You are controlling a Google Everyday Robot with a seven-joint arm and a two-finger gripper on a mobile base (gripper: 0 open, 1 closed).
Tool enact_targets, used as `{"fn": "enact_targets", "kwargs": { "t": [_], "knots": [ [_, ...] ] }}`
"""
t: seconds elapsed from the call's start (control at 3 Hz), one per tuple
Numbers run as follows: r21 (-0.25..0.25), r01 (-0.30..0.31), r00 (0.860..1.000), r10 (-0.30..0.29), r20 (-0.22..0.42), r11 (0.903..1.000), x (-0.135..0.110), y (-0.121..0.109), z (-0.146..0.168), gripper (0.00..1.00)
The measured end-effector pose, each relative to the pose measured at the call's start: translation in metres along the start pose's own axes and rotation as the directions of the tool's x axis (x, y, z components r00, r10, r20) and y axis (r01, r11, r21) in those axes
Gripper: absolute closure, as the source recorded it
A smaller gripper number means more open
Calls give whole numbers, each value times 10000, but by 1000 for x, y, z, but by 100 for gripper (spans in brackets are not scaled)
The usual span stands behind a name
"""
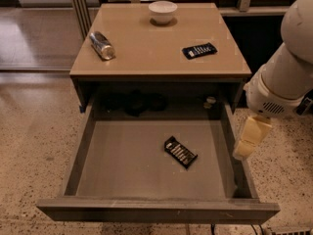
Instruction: Pick rxbar chocolate from top drawer and place on counter
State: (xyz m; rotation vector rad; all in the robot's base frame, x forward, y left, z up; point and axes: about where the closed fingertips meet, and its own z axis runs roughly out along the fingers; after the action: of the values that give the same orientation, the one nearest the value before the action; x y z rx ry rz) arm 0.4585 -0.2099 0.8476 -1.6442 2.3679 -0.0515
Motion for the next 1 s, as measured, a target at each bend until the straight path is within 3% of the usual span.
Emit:
{"fn": "enact_targets", "kwargs": {
  "t": [0.33, 1.0],
  "knots": [
    [-625, -184, 9998, 186, 19, 9979, 6, 1, 51, 0],
    [-568, -306, 9995, 313, 103, 9979, -6, -6, 64, 0]
  ]
}}
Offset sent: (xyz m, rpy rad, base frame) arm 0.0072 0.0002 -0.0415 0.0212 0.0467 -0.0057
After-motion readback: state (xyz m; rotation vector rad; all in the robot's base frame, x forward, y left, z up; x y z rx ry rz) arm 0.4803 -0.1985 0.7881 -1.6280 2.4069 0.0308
